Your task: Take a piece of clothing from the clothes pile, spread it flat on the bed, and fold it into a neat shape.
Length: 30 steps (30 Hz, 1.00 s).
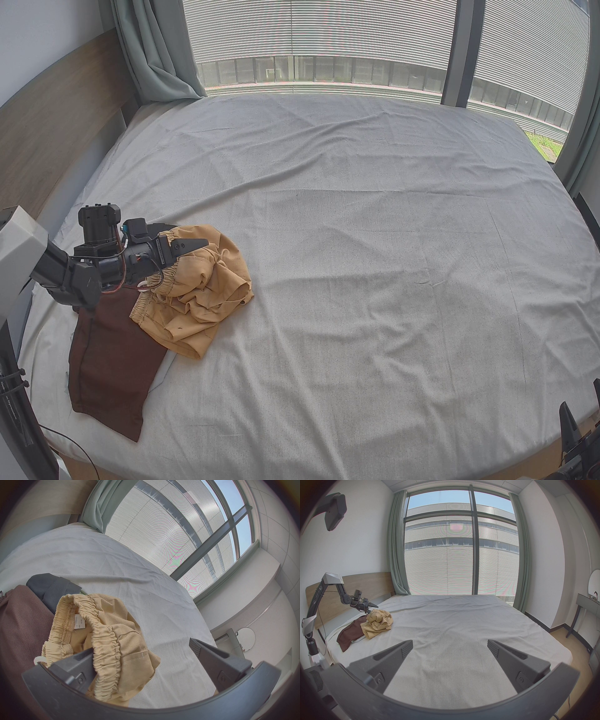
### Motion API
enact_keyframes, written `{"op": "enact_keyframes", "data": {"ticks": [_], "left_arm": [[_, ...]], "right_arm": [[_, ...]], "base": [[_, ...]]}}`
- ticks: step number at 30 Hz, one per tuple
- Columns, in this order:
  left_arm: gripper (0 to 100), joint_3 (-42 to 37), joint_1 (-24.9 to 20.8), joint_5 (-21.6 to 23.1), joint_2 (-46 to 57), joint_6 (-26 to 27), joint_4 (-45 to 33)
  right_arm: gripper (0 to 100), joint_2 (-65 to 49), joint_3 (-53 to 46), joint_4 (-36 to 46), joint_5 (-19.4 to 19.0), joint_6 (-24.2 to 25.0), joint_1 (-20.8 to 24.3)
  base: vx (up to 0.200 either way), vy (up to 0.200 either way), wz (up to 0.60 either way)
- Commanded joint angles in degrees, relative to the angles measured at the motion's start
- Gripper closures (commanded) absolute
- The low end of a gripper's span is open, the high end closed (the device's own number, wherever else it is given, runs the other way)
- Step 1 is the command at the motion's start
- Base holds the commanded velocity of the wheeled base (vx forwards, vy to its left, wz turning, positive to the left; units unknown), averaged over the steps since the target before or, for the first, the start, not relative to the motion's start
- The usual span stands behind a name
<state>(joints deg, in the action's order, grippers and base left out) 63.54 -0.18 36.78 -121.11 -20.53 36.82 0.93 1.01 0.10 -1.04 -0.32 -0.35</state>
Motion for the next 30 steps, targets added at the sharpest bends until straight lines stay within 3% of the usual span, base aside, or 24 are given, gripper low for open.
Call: {"op": "enact_keyframes", "data": {"ticks": [1,6,7,15,23,30], "left_arm": [[0,0.45,-0.43,-0.13,-0.97,-0.13,0.1],[0,0.27,-0.43,-0.13,-2.02,-0.3,1.42],[100,0.45,-0.43,-0.13,-2.37,-0.39,1.5],[100,0.18,0.01,-0.22,-2.9,-1.53,2.47],[100,-5.97,-0.08,-0.13,-1.76,-2.06,8.01],[100,-11.24,0.18,-0.13,1.93,-8.39,16.53]], "right_arm": [[0,-0.57,-0.84,-0.01,-0.02,-0.03,0.0],[0,-0.57,-0.92,-0.01,-0.02,-0.03,0.0],[0,-0.57,-0.84,-0.01,-0.02,-0.03,0.0],[0,-0.57,-0.84,-0.01,-0.02,-0.03,0.09],[0,-0.57,-0.92,-0.01,-0.02,-0.03,0.09],[0,-0.57,-0.92,-0.01,-0.02,-0.03,0.09]], "base": [[0.0,0.0,0.0],[0.0,0.0,0.0],[0.0,0.0,0.0],[0.0,0.0,0.0],[0.0,0.0,0.0],[0.0,0.0,0.0]]}}
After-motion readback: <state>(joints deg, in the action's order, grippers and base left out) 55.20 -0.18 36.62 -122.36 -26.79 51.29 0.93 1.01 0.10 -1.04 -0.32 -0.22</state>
